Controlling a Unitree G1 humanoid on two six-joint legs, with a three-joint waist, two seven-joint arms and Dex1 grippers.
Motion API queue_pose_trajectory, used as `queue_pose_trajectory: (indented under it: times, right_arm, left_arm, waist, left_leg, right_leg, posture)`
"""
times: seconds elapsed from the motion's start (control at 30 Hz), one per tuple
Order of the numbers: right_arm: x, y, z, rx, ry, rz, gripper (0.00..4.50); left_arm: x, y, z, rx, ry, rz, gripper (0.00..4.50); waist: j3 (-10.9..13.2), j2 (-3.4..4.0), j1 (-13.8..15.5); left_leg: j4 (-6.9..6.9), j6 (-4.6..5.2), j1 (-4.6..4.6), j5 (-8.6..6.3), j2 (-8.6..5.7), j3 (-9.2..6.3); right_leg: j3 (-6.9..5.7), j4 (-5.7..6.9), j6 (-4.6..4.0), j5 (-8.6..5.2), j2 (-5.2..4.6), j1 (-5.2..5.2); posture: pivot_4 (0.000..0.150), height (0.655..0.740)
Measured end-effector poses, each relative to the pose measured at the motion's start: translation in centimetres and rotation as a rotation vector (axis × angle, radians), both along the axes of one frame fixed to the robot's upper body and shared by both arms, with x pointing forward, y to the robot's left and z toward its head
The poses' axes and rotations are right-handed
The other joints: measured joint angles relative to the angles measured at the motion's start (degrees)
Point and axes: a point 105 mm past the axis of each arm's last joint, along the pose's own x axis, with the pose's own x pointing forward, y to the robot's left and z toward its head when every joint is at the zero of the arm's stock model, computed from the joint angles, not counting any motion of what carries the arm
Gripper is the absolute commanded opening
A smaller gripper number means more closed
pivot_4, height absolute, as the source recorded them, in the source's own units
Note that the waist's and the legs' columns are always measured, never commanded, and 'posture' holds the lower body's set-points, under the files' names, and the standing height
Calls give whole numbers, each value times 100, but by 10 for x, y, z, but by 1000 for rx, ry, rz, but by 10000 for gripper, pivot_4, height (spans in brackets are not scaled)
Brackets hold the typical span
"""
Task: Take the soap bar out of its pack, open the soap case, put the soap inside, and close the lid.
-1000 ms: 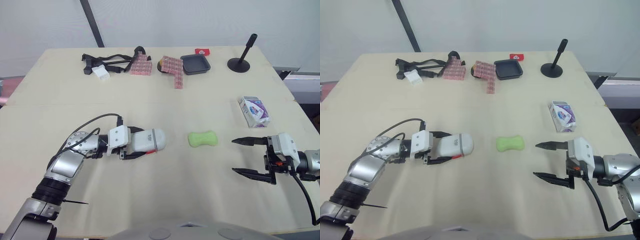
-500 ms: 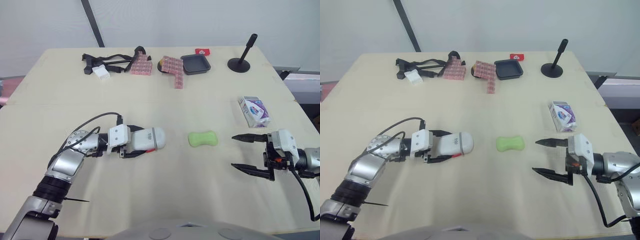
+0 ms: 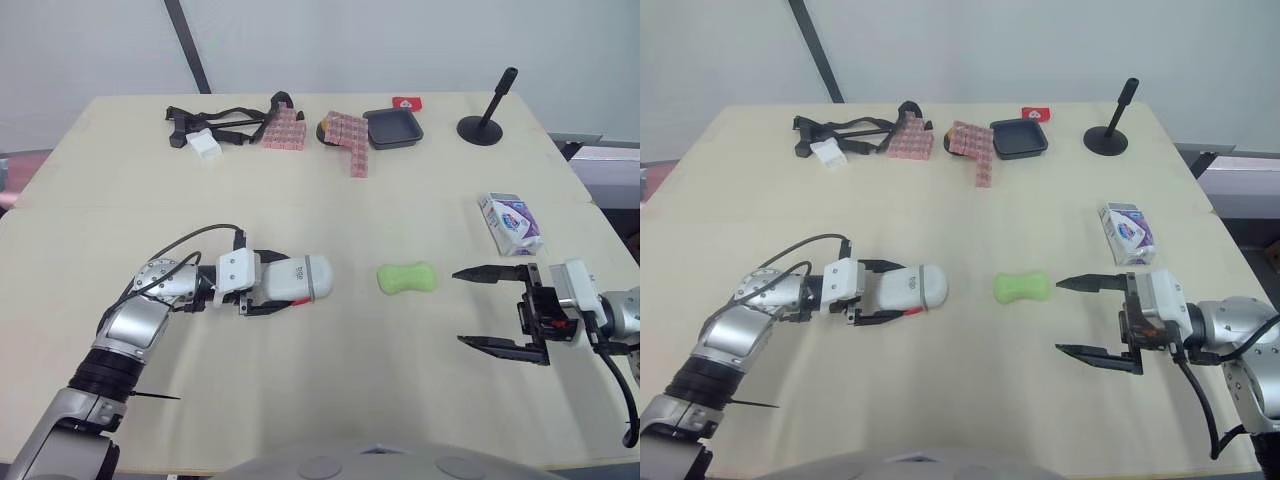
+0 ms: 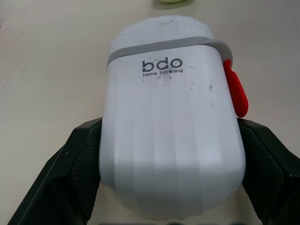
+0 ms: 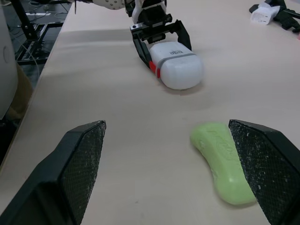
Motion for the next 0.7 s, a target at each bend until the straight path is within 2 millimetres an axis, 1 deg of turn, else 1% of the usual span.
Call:
queue_pose_trajectory:
  times: [0.07,0.13,0.2,0.3,0.37,0.43,0.53,0.7]
  right_arm:
    - [1,2,-3,-12,56,-18,45000]
    - [7,8,4,30,142,-65,45000]
    - [19,18,23,160,262,-126,45000]
    - [22,30,41,212,383,-140,45000]
    - [23,37,48,216,482,-155,45000]
    - [23,41,51,203,549,-168,45000]
    - [27,54,56,217,666,-186,45000]
    - [37,74,60,264,787,-213,45000]
  left_arm:
    - [1,-6,8,-39,-28,-14,34766]
    - [3,-12,19,-74,-79,-31,34766]
    - [2,-21,34,-105,-163,-63,34766]
    - [-3,-34,51,-152,-270,-105,34766]
    - [-6,-42,59,-179,-337,-119,34766]
    - [-9,-49,63,-192,-383,-136,34766]
    - [-16,-62,68,-194,-484,-178,34766]
    - [-19,-71,70,-196,-561,-193,34766]
  waist:
    - [0,0,3]
    - [0,0,0]
    - [-1,2,-22]
    - [-1,2,3]
    - [-1,2,40]
    - [0,1,85]
    - [0,2,141]
    - [0,2,197]
  left_leg:
    - [3,2,-1,1,0,0]
    - [3,4,1,3,0,-1]
    - [2,5,1,5,0,-1]
    - [-1,1,4,7,1,-1]
    - [-2,-3,3,9,2,-1]
    - [-2,-6,0,10,2,0]
    - [-2,-35,0,27,1,3]
    - [-6,-68,-36,43,3,5]
  right_leg:
    - [-3,0,0,0,-2,0]
    - [-3,1,0,0,-1,0]
    - [3,4,0,0,0,1]
    - [-1,3,1,0,2,3]
    - [-2,-1,1,0,2,3]
    - [-3,-4,1,1,1,3]
    - [-1,-5,2,1,1,4]
    - [-8,-5,6,3,2,5]
  posture:
    - [1500,7374]
    - [1500,7374]
    - [1500,7374]
    - [1500,7374]
    - [1500,7374]
    - [1500,7374]
    - [1500,7374]
    - [1500,7374]
